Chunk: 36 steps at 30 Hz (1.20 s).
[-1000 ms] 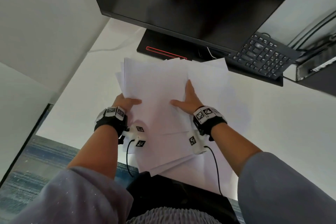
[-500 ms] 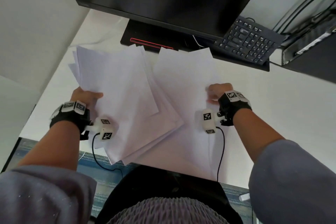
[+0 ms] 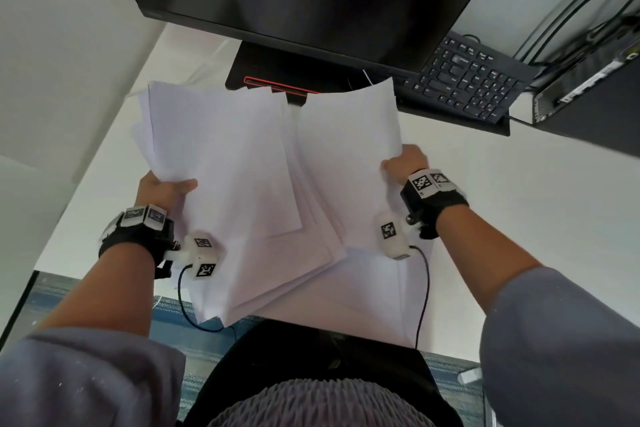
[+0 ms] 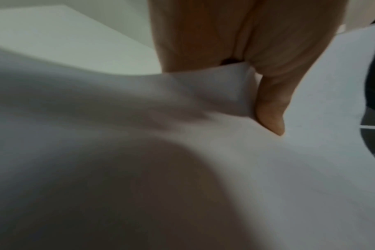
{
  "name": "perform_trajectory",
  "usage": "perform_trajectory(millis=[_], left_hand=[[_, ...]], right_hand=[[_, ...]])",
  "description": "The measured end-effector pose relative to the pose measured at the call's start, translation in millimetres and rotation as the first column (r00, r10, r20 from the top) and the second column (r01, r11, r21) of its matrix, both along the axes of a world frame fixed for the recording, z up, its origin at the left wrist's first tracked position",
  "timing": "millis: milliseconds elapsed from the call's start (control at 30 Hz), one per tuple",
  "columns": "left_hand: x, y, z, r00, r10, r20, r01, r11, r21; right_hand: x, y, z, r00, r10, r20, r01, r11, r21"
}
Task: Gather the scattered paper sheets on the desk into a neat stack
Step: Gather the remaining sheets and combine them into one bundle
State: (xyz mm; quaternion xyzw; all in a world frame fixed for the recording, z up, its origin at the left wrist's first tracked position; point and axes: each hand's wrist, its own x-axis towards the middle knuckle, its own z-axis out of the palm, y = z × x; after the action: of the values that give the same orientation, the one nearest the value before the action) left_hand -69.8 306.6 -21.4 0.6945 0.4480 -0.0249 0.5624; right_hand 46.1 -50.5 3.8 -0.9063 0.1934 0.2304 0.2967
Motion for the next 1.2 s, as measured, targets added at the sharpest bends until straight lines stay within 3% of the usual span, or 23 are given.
perform_trajectory(millis=[133, 233, 367, 733, 1033, 1200], left_hand=[[-2.5, 2.6, 9.5, 1.0, 0.005, 0.028, -0.005, 1.0, -0.004], [-3.6, 5.0, 9.9, 1.0, -0.018, 0.006, 0.018, 1.0, 0.01], [-6.7, 0.2, 7.9, 1.0, -0.028, -0.011, 0.028, 1.0, 0.013], [-7.8, -3.7, 8.8, 1.0, -0.026, -0.002, 0.026, 0.999, 0.041], [-9.5, -9.4, 11.2, 0.996, -0.079, -0.026, 0.082, 0.991, 0.108], [-11.2, -20.9, 16.0, 0.993, -0.115, -0.027, 0.118, 0.983, 0.144]], right_hand=[[29.1, -18.8, 8.9, 0.988, 0.09, 0.125, -0.063, 0.978, -0.201], [39.6, -29.1, 5.1, 0.997, 0.052, 0.061, -0.033, 0.961, -0.274], [34.4, -26.6, 5.3, 0.984, -0.083, -0.154, 0.051, 0.978, -0.201], [23.3, -18.4, 5.8, 0.973, -0.068, -0.221, 0.076, 0.997, 0.032], [18.9, -22.3, 13.8, 0.957, 0.141, -0.255, -0.151, 0.988, -0.021], [7.9, -43.5, 18.2, 0.912, 0.31, -0.269, -0.314, 0.949, 0.029]])
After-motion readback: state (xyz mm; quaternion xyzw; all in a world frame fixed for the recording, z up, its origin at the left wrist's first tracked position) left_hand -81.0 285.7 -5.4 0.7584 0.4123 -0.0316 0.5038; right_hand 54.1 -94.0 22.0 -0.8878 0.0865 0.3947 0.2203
